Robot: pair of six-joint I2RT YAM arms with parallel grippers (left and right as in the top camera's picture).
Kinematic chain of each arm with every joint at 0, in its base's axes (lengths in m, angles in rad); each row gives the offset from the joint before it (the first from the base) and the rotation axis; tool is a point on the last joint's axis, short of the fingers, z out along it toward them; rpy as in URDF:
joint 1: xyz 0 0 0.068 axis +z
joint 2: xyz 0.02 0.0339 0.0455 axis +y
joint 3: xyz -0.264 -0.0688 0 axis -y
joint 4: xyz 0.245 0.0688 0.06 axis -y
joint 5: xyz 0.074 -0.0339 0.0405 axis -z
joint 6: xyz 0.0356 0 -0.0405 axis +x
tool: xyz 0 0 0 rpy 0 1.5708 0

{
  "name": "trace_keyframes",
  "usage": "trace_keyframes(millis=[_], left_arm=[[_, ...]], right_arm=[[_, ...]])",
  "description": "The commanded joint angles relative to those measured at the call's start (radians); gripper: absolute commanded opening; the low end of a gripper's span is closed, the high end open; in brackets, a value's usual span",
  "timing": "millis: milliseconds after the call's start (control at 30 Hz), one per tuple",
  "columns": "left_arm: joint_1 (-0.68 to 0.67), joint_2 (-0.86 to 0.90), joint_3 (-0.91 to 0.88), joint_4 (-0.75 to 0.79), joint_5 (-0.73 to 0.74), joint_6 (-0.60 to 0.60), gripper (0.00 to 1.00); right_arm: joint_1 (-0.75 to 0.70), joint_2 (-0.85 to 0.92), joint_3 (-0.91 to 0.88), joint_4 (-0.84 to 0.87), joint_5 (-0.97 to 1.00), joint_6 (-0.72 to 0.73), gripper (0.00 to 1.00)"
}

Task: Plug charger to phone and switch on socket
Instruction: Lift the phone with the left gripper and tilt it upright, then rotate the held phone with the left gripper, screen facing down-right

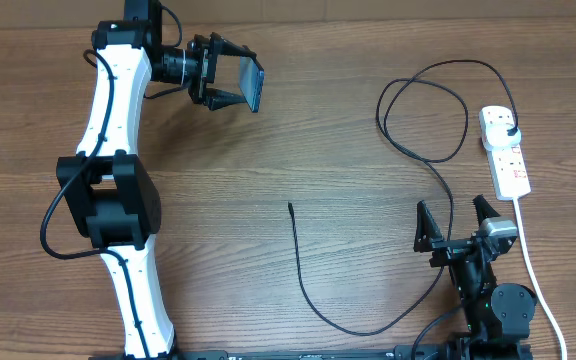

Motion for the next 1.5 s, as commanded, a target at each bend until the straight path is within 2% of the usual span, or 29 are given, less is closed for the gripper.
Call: trace_keyframes(millis=[0,200,567,833,1467], left_arm=[[-0.007,-0.002,0.037,0.000,0.141,-0.061,0.04],[-0.007,-0.002,0.037,0.000,0.182,-0.132,0.04],[-0.007,-0.002,0.037,0.000,0.182,-0.156,0.04],[-0.007,-0.002,0.037,0.002,0.180,-0.220,0.04],[-0.007,-0.002,0.037,0.002,0.173,-0.222,0.04]], right_arm=[[0.004,-0.010,-0.011,0.003,0.014,0.003,1.00],[0.004,-0.010,-0.011,0.003,0.014,0.003,1.00],[0.004,-0.010,-0.011,0.003,0.014,0.003,1.00],[0.004,-0.010,-0.011,0.003,0.014,0.003,1.00],[0.004,-0.010,-0.011,0.003,0.014,0.003,1.00]])
